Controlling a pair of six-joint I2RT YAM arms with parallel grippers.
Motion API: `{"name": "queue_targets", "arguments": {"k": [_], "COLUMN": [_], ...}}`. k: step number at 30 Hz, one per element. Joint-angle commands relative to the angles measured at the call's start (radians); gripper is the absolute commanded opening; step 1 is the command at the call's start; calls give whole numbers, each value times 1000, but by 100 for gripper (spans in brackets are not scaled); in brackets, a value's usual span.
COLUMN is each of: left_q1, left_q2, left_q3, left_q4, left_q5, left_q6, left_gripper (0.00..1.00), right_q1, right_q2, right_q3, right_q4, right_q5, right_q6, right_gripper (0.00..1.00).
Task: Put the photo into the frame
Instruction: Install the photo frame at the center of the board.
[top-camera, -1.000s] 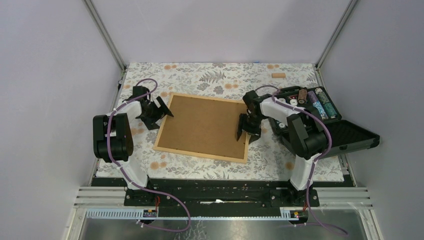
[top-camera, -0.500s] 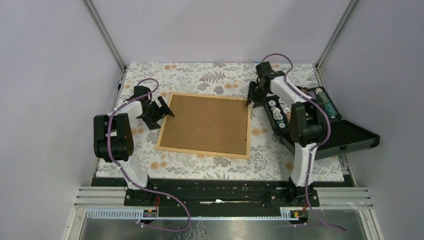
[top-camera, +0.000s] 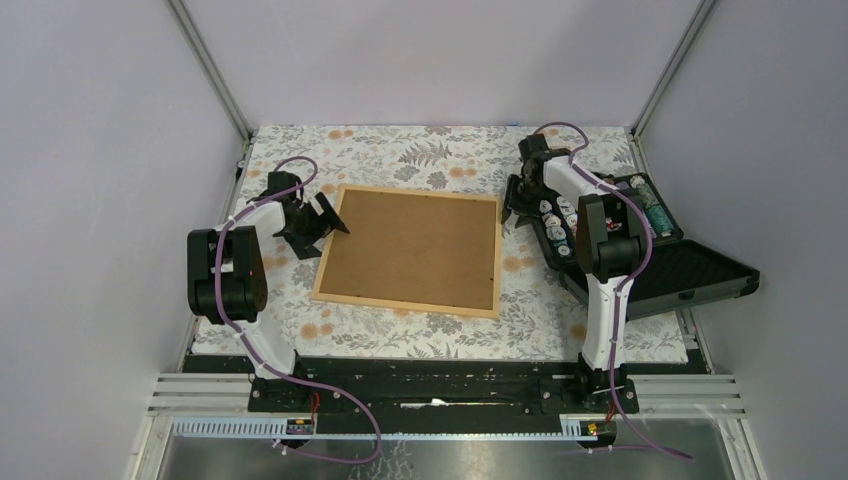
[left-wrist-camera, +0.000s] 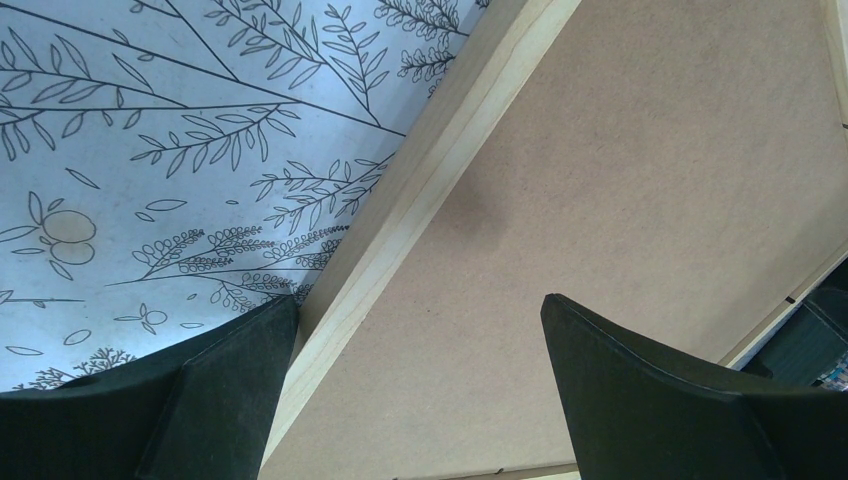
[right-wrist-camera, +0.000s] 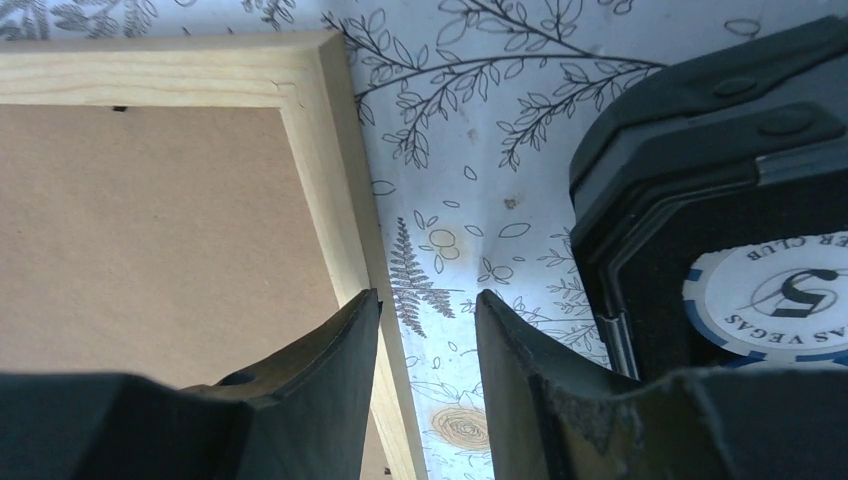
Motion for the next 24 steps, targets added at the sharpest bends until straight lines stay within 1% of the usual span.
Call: {"name": "queue_targets", "arguments": {"k": [1, 11, 12, 13, 17, 24], "left_q1": [-17, -17, -17, -17, -17, -17], "left_q2": [73, 74, 73, 74, 76, 75], "left_q3": [-43, -41, -41, -42, -41, -42], "left_q4": [-42, -42, -42, -43, -42, -42], "left_q5": [-30, -32, -33, -34, -32, -37], "left_q6": [19, 19, 19, 20, 19, 20], "left_gripper": [98, 98, 98, 99, 98, 99], "right_q1": [3, 5, 7, 8, 12, 11], "right_q2": [4, -4, -9, -13, -25, -39], "right_q3": [-16, -76, -85, -93, -116, -120], "right_q4": [-13, -13, 42, -43, -54, -42], "right_q5": [16, 16, -83, -130, -140, -110], "right_q6": [-13, -13, -83, -52, -54, -50], "right_gripper": [47, 47, 39, 28, 28, 29]}}
